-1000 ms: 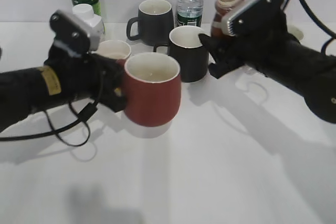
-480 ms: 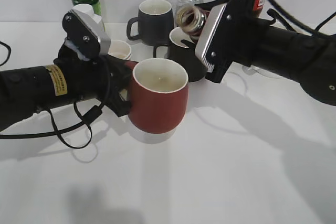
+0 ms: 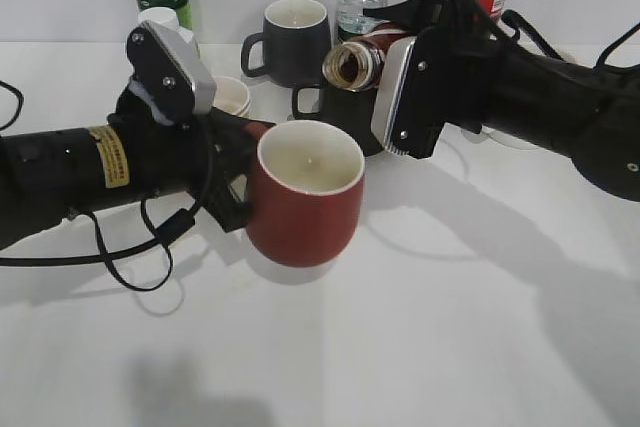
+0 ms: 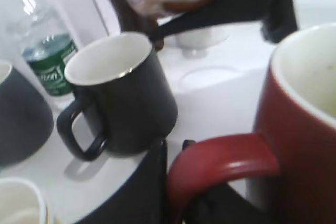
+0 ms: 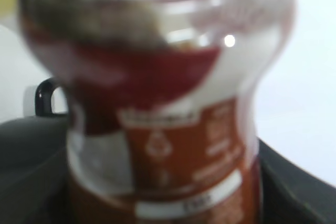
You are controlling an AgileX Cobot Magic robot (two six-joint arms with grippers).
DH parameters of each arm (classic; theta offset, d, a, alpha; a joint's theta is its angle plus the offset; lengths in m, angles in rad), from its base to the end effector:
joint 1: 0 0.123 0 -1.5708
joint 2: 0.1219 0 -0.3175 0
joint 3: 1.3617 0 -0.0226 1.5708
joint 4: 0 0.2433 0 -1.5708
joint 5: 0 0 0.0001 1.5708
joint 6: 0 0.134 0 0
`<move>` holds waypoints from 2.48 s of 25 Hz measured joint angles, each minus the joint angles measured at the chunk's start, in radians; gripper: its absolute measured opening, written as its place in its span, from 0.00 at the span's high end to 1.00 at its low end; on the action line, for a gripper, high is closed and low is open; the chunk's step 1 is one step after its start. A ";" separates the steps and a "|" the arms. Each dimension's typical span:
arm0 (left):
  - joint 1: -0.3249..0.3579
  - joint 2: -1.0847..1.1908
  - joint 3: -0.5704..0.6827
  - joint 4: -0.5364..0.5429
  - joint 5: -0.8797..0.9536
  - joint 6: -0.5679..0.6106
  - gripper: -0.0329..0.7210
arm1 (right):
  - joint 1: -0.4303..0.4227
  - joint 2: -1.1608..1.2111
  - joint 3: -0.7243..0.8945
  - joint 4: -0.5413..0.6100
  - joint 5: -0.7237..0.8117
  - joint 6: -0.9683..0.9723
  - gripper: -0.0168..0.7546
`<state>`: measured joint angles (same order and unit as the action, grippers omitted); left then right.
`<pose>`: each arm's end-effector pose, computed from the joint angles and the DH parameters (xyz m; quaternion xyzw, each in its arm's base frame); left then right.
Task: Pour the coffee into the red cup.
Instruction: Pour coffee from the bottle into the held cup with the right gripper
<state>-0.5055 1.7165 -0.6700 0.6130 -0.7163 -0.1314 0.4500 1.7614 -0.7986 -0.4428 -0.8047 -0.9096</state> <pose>0.2897 -0.2181 0.2014 0.4357 0.6818 -0.1989 0.5530 0.3398 0.2100 0.2372 -0.6193 0.4173 -0.1398 0.6502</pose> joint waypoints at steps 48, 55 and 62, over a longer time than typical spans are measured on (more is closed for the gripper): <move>0.000 0.050 -0.035 0.093 -0.086 0.002 0.88 | 0.000 0.000 -0.001 -0.026 -0.038 -0.306 0.33; 0.000 0.050 -0.035 0.095 -0.086 0.002 0.88 | 0.000 0.000 -0.001 -0.026 -0.044 -0.352 0.33; 0.000 0.050 -0.035 0.096 -0.083 0.004 0.88 | 0.000 0.000 -0.001 -0.026 -0.054 -0.386 0.33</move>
<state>-0.5055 1.7667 -0.7047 0.7094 -0.7991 -0.1276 0.4500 1.7614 -0.7995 -0.4692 -0.8587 -1.2955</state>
